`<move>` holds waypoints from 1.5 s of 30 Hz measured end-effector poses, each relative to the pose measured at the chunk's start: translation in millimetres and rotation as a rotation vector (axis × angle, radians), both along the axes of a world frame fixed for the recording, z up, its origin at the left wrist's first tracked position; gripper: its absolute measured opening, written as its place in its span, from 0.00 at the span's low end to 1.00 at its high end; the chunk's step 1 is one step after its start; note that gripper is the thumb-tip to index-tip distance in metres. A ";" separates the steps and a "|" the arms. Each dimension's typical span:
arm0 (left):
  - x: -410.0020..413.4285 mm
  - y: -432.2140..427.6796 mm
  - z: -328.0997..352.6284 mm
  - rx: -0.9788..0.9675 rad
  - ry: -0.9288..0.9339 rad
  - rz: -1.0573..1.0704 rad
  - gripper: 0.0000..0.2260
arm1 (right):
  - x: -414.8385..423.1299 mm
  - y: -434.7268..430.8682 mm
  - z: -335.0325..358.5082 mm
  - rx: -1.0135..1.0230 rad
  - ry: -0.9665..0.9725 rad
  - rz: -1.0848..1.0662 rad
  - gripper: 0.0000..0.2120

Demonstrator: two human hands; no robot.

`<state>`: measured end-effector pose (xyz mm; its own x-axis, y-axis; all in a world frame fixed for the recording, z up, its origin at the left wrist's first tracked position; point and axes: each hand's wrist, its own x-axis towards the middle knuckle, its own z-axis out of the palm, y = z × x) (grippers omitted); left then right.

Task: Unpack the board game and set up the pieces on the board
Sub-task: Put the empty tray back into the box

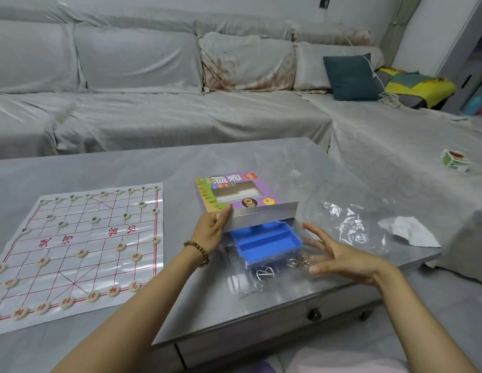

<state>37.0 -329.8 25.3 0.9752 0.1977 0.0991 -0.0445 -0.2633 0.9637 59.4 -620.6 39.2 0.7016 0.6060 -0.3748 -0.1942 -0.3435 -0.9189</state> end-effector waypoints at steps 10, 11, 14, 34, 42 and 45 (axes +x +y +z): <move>-6.2 -3.5 4.5 0.013 0.003 -0.015 0.22 | 5.3 45.6 -19.6 -0.203 -0.343 -0.440 0.42; -6.0 -1.5 4.1 0.011 -0.008 0.000 0.21 | 6.1 51.7 -22.4 -0.169 -0.359 -0.540 0.40; -9.6 2.2 6.2 0.008 0.005 0.011 0.16 | 10.2 61.3 -26.8 -0.009 -0.315 -0.621 0.37; -15.6 -13.6 38.6 -0.055 0.005 -0.064 0.20 | 5.6 66.7 -0.7 0.168 -0.443 -0.560 0.23; -16.4 -8.2 46.0 0.009 0.022 -0.076 0.22 | 3.1 73.4 3.6 0.193 -0.467 -0.595 0.23; -15.8 -7.9 44.7 0.019 0.031 -0.054 0.24 | 2.8 77.4 7.9 0.199 -0.477 -0.649 0.27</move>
<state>21.2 -337.7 70.0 0.9871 0.1427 0.0722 -0.0298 -0.2792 0.9598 62.2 -543.1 47.0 0.9912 0.0500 0.1225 0.1277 -0.1200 -0.9845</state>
